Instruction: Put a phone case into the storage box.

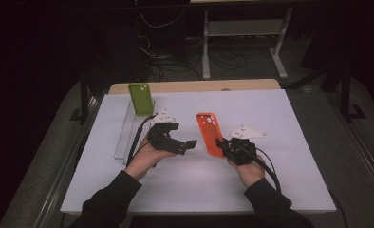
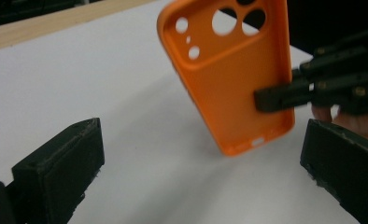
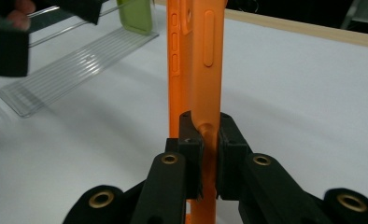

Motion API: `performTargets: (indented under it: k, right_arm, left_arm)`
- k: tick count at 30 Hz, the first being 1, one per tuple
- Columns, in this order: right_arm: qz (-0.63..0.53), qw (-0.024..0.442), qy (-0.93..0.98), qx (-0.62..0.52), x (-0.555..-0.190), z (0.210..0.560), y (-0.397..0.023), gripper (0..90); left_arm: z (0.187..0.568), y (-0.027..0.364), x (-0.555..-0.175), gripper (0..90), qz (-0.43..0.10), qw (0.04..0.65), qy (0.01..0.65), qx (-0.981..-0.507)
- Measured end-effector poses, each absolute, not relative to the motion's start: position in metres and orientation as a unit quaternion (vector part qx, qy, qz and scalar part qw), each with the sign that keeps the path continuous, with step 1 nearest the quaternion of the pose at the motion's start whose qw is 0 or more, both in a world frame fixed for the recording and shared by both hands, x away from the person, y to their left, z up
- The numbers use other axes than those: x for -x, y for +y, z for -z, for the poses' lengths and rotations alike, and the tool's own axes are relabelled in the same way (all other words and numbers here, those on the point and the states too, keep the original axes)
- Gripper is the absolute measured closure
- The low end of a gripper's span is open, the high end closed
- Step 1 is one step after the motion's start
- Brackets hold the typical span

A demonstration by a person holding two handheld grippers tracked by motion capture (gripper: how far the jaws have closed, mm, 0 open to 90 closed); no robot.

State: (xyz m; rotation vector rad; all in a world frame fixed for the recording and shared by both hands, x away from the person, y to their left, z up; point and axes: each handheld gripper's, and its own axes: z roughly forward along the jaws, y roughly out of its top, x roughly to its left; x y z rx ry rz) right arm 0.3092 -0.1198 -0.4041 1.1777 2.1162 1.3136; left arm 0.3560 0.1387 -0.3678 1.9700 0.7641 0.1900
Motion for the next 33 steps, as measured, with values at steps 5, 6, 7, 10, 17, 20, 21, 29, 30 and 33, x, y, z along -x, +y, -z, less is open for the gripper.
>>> performTargets:
  k: [5,6,7,10,17,20,21,29,30,33]
  right_arm:
    - [-0.473,0.193,0.753,-0.416,-0.313,0.401,-0.109,81.6]
    - [-0.476,0.194,0.751,-0.414,-0.314,0.401,-0.108,81.6]
    - [-0.478,0.193,0.75,-0.415,-0.316,0.4,-0.106,81.6]
    - [-0.485,0.198,0.746,-0.411,-0.319,0.398,-0.101,81.6]
    - [-0.496,0.191,0.746,-0.402,-0.315,0.393,-0.09,81.6]
    - [-0.498,0.189,0.746,-0.4,-0.313,0.392,-0.088,81.6]
    - [-0.498,0.192,0.746,-0.398,-0.313,0.392,-0.088,81.6]
    - [-0.498,0.19,0.749,-0.394,-0.31,0.393,-0.081,81.6]
    - [-0.498,0.189,0.749,-0.394,-0.31,0.394,-0.08,81.6]
    - [-0.498,0.19,0.75,-0.391,-0.31,0.394,-0.078,81.6]
  left_arm:
    - [0.362,0.135,-0.364,0.0,-0.08,0.504,0.326,-0.795]
    - [0.361,0.134,-0.366,0.0,-0.079,0.504,0.327,-0.795]
    - [0.361,0.133,-0.368,0.0,-0.08,0.504,0.327,-0.795]
    - [0.36,0.128,-0.371,0.0,-0.082,0.512,0.33,-0.789]
    - [0.361,0.125,-0.371,0.0,-0.08,0.524,0.332,-0.78]
    - [0.362,0.125,-0.372,0.0,-0.078,0.532,0.335,-0.774]
    - [0.362,0.124,-0.372,0.0,-0.077,0.532,0.335,-0.774]
    - [0.364,0.121,-0.371,0.0,-0.075,0.542,0.333,-0.768]
    - [0.364,0.121,-0.371,0.0,-0.075,0.542,0.332,-0.768]
    - [0.365,0.119,-0.37,0.0,-0.075,0.542,0.33,-0.769]
